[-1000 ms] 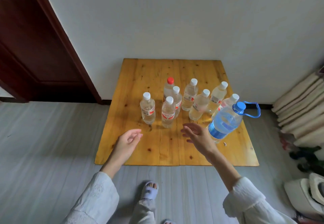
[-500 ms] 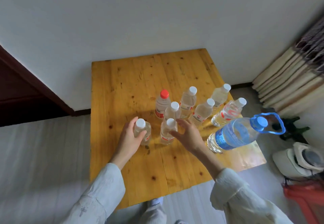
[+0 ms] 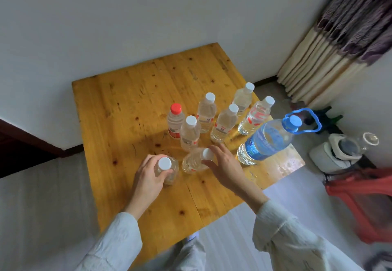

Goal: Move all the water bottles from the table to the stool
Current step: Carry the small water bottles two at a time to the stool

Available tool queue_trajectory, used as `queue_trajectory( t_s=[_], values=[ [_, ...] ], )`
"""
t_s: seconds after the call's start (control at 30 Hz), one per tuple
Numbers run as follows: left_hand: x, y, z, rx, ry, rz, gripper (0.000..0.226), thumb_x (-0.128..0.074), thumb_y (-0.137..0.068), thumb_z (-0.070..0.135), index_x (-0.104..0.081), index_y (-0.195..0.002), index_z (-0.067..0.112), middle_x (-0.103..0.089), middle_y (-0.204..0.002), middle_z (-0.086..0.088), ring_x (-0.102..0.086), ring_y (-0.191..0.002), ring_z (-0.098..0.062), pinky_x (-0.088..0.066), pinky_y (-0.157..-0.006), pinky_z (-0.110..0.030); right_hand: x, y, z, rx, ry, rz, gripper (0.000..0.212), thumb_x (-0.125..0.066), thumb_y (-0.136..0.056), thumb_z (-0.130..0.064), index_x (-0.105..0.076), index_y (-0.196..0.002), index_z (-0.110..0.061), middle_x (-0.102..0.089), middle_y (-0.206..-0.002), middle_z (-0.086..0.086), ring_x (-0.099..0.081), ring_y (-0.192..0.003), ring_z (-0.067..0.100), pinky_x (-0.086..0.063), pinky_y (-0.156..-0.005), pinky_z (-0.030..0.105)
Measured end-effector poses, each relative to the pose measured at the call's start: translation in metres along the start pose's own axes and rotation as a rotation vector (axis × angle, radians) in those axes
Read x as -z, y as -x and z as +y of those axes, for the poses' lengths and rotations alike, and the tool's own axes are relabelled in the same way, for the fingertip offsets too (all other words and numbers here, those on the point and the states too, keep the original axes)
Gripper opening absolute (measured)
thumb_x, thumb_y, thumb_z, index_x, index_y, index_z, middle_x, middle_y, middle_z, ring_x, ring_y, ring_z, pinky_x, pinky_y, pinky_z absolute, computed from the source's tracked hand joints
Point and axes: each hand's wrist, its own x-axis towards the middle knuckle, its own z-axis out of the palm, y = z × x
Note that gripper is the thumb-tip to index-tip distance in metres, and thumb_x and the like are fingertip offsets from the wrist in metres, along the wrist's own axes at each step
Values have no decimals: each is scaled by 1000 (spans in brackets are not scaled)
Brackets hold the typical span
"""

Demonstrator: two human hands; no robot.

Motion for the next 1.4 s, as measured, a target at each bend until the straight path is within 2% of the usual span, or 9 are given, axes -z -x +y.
queue_trajectory(
  t_s=[0.13, 0.27, 0.33, 0.47, 0.53, 0.77, 1.03, 1.2, 1.4],
  values=[
    [-19, 13, 22, -136, -31, -121, 32, -69, -77, 15, -57, -107, 13, -54, -101, 5, -49, -95, -10, -40, -74, -11, 21, 57, 26, -93, -47, 89, 44, -54, -87, -35, -48, -122, -10, -53, -121, 7, -55, -100, 25, -47, -79, 35],
    [-52, 39, 65, -293, -39, -262, 28, -72, -74, 12, -61, -100, 10, -58, -95, 0, -55, -90, -17, -47, -81, -30, 47, 134, 53, -204, -117, 196, 41, -54, -87, -33, -48, -118, -8, -54, -121, 8, -54, -102, 27, -44, -85, 33],
    [-73, 60, 92, -356, -21, -339, 27, -73, -72, 11, -63, -97, 10, -58, -92, 0, -56, -88, -20, -46, -81, -31, 60, 184, 68, -298, -130, 263, 39, -53, -88, -34, -49, -116, -8, -55, -117, 9, -55, -101, 29, -45, -87, 39],
    [-116, 120, 143, -516, 58, -460, 27, -76, -69, 11, -61, -89, 20, -58, -86, 6, -56, -79, -7, -39, -69, -2, 84, 296, 94, -456, -173, 492, 31, -57, -87, -28, -54, -108, -6, -59, -106, 12, -57, -96, 30, -48, -86, 48],
    [-140, 162, 171, -580, 105, -523, 28, -76, -69, 10, -60, -89, 22, -58, -86, 7, -56, -80, -4, -39, -67, 3, 95, 358, 102, -525, -176, 621, 27, -59, -86, -25, -57, -104, -5, -60, -101, 12, -57, -93, 30, -48, -84, 49],
    [-228, 311, 253, -796, 244, -830, 23, -74, -71, 6, -64, -91, 9, -60, -87, -4, -60, -82, -16, -51, -75, -13, 122, 549, 115, -752, -132, 969, 25, -57, -86, -24, -56, -102, -4, -59, -101, 13, -57, -93, 30, -47, -84, 50],
    [-333, 504, 340, -953, 339, -1310, 19, -70, -76, 9, -62, -91, 18, -64, -93, -9, -63, -86, -27, -50, -77, -26, 128, 746, 119, -1144, -104, 1375, 35, -53, -85, -38, -55, -103, -8, -57, -103, 9, -59, -94, 27, -49, -83, 41],
    [-393, 624, 384, -982, 367, -1579, 16, -69, -77, 12, -61, -86, 22, -65, -89, -4, -65, -76, -18, -49, -64, -9, 133, 850, 141, -1374, -27, 1508, 40, -50, -83, -43, -55, -105, -10, -59, -103, 7, -57, -90, 20, -38, -72, 20],
    [-467, 765, 444, -1064, 343, -1883, 13, -70, -76, 21, -64, -88, 23, -67, -91, 2, -67, -84, -9, -50, -68, -11, 156, 977, 171, -1581, 55, 1559, 27, -56, -87, -31, -55, -103, -10, -60, -103, 6, -59, -92, 26, -47, -81, 38]
  ],
)
